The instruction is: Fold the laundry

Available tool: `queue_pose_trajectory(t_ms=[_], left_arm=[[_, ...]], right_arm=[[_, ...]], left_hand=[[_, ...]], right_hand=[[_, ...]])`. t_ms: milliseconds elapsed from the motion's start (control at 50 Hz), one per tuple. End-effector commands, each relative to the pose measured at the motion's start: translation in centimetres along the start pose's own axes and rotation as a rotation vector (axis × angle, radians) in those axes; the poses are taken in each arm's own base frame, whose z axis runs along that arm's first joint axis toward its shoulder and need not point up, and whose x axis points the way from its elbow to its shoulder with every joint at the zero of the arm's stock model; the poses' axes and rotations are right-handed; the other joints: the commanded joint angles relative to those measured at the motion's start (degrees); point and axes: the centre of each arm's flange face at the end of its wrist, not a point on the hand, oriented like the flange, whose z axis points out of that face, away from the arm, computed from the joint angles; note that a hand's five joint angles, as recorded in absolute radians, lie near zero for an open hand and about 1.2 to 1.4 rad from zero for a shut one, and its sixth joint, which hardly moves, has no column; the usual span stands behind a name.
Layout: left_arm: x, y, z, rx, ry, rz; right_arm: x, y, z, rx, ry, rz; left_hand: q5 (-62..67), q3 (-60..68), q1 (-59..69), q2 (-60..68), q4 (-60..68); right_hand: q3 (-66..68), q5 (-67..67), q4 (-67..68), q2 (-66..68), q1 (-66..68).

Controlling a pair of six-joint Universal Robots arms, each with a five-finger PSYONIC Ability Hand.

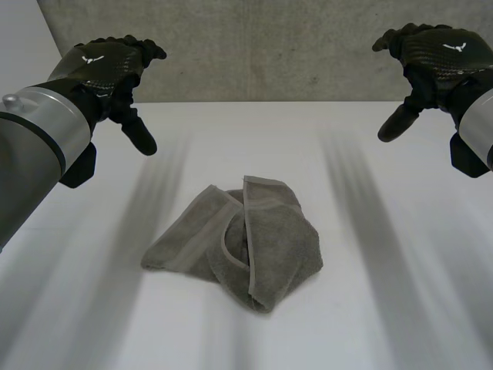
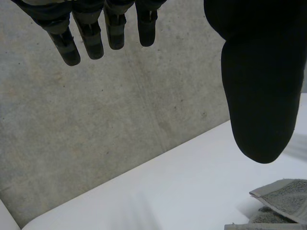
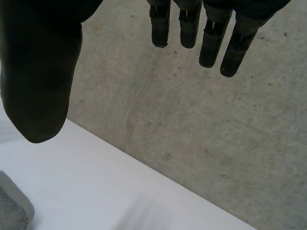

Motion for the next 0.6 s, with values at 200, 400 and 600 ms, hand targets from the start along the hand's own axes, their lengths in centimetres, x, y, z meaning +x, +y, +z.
queue_pose_trajectory(t_ms=[200,400,600], left_arm=[[0.3,0.6,-0.2,-0.012,0.02,0.012],[2.3,6.5,-1.5,-0.173,0.244,0.129],[3.0,13.4,-1.7,-0.195,0.344,0.329]], right_arm=[[-1.1,1.7,0.5,-0.044,-0.099,-0.062],[-5.3,5.4,0.1,-0.052,-0.448,-0.363],[-9.3,11.2,1.0,-0.079,-0.689,-0.536]], left_hand=[[-1.3,0.3,0.1,0.3,0.3],[-0.5,1.2,0.9,1.1,1.2],[0.2,1.9,1.6,1.8,1.8]], right_hand=[[-3.9,-3.8,-5.2,-4.5,-2.8],[-3.9,-3.8,-5.2,-4.5,-2.8],[-3.9,-3.8,-5.2,-4.5,-2.8]])
